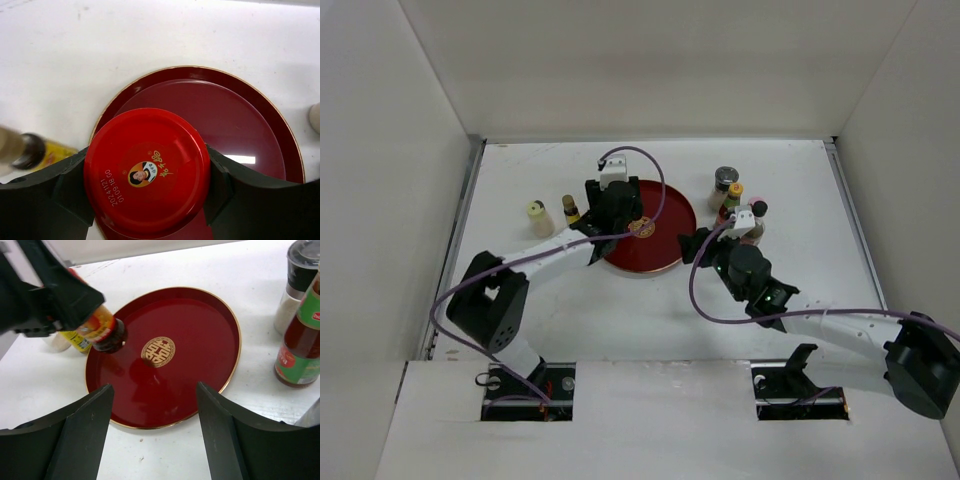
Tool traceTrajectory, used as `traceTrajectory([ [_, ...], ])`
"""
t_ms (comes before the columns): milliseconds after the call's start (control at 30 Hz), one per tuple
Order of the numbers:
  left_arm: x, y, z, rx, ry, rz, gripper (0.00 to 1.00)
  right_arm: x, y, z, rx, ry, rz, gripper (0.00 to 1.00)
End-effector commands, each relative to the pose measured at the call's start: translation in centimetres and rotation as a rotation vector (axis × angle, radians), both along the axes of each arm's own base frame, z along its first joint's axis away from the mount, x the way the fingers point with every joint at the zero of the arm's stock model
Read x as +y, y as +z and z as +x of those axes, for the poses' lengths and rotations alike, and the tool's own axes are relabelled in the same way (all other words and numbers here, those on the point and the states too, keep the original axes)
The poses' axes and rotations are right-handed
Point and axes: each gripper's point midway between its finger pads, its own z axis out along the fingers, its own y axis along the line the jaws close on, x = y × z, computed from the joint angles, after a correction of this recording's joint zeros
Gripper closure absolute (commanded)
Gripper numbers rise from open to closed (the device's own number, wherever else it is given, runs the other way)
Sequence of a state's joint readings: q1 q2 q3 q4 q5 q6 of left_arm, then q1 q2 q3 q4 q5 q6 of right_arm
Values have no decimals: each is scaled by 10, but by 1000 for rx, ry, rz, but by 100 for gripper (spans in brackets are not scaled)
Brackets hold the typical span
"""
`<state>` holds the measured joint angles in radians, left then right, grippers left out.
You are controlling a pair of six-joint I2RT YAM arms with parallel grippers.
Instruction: Organize the condiment bottles
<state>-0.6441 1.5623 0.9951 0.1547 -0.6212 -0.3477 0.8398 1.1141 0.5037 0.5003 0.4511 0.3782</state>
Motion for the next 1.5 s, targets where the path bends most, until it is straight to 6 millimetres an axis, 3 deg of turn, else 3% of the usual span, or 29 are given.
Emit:
traceTrajectory([
  [0, -19, 85, 40, -238, -10, -160, 64, -3, 12, 0, -18, -13, 53, 26],
  [167, -31, 75, 72, -234, -14, -156, 63, 1, 8, 1, -8, -3, 52, 25],
  [333, -35, 58, 91, -212, -17, -146, 63, 2, 8, 1, -9, 0, 53, 24],
  [633, -31, 33, 109, -213, -8, -147, 59, 2, 6, 2, -8, -1, 55, 23],
  [733, -29, 27, 108, -213, -1, -143, 49, 3, 3, 3, -1, -1, 47, 23],
  [867, -26, 26, 98, -222, 6, -145, 21, 3, 3, 3, -1, -3, 46, 22],
  [1033, -27, 54, 80, -259, 3, -171, 7, -3, 4, 5, -7, -27, 51, 21],
  [1167, -29, 90, 58, -305, -8, -199, 6, -4, 3, 5, -4, -31, 50, 21],
  [1267, -21, 102, 38, -304, -22, -209, 8, -5, 5, 5, -9, -32, 56, 22],
  [1367, -5, 100, 14, -265, -36, -208, 14, -8, 3, 7, -5, -45, 57, 23],
  [1467, 29, 87, -8, -211, 21, -208, 24, -7, -1, 9, 6, -45, 48, 24],
])
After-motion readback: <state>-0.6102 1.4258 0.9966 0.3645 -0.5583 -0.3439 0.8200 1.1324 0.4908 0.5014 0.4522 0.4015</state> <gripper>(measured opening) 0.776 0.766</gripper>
